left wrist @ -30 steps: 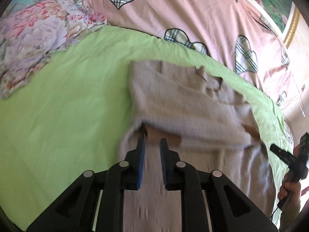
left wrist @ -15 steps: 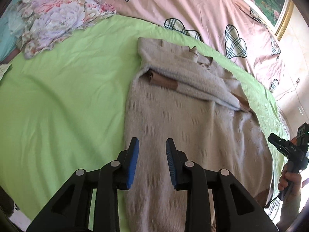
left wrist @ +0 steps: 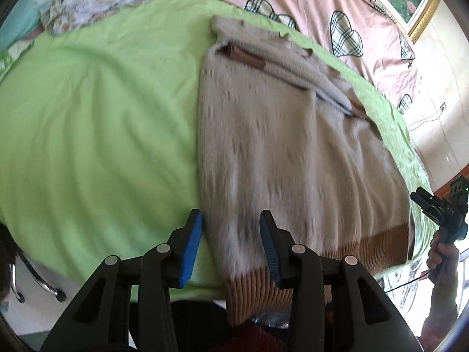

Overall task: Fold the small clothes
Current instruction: 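Move both grippers to the brown ribbed hem, then grasp the hem with both grippers and lift it toward the collar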

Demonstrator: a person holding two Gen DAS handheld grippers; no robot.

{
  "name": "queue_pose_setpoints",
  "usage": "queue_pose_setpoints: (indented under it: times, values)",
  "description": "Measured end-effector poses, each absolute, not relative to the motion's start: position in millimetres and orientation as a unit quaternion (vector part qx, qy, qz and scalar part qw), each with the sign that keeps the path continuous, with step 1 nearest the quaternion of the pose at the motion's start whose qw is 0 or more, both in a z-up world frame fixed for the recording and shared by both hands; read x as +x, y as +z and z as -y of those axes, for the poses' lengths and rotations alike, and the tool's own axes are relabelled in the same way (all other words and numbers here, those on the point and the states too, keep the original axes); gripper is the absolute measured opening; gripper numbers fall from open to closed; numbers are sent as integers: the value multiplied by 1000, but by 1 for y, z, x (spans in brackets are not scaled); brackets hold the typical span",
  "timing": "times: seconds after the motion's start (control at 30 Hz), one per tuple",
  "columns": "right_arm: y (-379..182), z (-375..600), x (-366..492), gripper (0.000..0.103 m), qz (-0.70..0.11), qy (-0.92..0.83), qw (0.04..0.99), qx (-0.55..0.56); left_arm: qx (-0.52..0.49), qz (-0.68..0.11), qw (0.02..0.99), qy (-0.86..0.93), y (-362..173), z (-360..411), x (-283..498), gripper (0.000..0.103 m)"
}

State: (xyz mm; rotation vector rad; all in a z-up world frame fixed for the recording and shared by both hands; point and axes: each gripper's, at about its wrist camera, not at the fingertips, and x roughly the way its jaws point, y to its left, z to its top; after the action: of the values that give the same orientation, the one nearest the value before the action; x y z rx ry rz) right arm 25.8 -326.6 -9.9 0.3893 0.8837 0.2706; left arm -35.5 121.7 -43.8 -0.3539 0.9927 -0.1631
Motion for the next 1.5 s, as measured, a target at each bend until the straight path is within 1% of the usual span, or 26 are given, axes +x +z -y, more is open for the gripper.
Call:
queue_pose_setpoints:
  times: [0.13,0.4,0.5,0.6,0.67,0.7,0.83,0.87,0.9,0.93,0.97,1.0,1.13,1.23,1.33,1.5]
  values:
    - [-15,338,7,52,-434,134,870,193,-184,-480,853,-92,-56,-117,-51,44]
    - [-37,331,-21,52,-463,195,841,202,-169,-489,846,-125,-60,-102,-52,44]
    - [-42,323,-19,52,-456,214,836,216,-174,-494,839,-145,-62,-100,-50,47]
    - [-47,317,-15,52,-449,229,832,234,-178,-495,836,-156,-64,-100,-49,47]
    - [-48,317,-14,51,-444,234,832,237,-179,-493,836,-163,-64,-100,-50,44]
    - [-48,318,-15,49,-444,235,831,239,-179,-493,835,-166,-65,-101,-51,40]
    - [-51,331,-17,37,-443,243,825,254,-189,-499,823,-195,-72,-100,-48,39]
    - [-52,332,-15,36,-444,242,823,258,-189,-498,822,-199,-72,-99,-49,39]
    - [-54,332,-13,31,-444,241,822,261,-188,-497,823,-202,-72,-98,-49,36]
    - [-55,330,-11,23,-445,241,822,261,-184,-497,823,-204,-71,-97,-49,22]
    - [-57,327,-9,16,-449,245,820,257,-181,-497,823,-207,-71,-96,-50,13]
    - [-58,321,-8,9,-454,250,818,249,-179,-499,821,-212,-72,-96,-51,9]
    - [-53,329,-18,8,-447,249,822,248,-169,-472,838,-216,-60,-99,-63,5]
    - [-53,353,-32,7,-447,228,824,263,-181,-458,841,-223,-52,-104,-65,5]
    - [-51,357,-32,7,-436,237,821,282,-186,-443,847,-225,-39,-105,-62,5]
    - [-23,342,-18,7,-380,286,829,294,-202,-392,866,-234,-2,-114,-48,5]
